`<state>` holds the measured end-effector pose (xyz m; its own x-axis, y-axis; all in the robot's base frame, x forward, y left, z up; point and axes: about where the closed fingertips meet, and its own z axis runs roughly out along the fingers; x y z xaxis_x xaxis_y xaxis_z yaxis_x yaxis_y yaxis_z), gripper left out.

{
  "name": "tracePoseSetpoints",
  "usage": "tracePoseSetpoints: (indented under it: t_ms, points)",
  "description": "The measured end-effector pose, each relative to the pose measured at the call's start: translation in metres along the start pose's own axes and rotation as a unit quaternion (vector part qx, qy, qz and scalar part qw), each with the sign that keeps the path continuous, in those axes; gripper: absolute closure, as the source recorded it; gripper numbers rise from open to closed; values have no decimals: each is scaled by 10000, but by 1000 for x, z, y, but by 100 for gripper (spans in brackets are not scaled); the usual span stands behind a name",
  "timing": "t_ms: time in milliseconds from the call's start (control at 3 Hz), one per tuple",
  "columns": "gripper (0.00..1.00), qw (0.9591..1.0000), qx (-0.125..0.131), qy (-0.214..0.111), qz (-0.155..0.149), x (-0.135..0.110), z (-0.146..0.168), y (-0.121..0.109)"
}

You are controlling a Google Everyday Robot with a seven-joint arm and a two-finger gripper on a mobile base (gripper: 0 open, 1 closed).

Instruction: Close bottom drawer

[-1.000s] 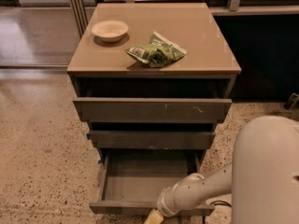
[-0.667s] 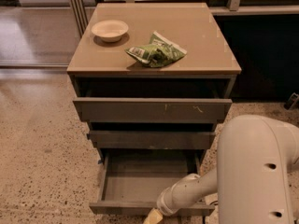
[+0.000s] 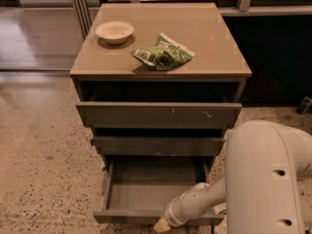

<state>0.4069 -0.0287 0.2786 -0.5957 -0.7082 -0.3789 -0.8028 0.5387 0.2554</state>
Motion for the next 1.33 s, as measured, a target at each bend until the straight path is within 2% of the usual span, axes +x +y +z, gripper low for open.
tracePoseSetpoints:
  t_ms: [333, 667, 1000, 1333]
  points:
    - [65, 10000, 0, 0, 1, 0, 0, 0]
    - [88, 9999, -8, -94, 128, 3, 14, -4]
    - [100, 9993, -46, -226, 288, 10, 31, -2]
    - [100, 9989, -153, -98, 424, 25, 71, -4]
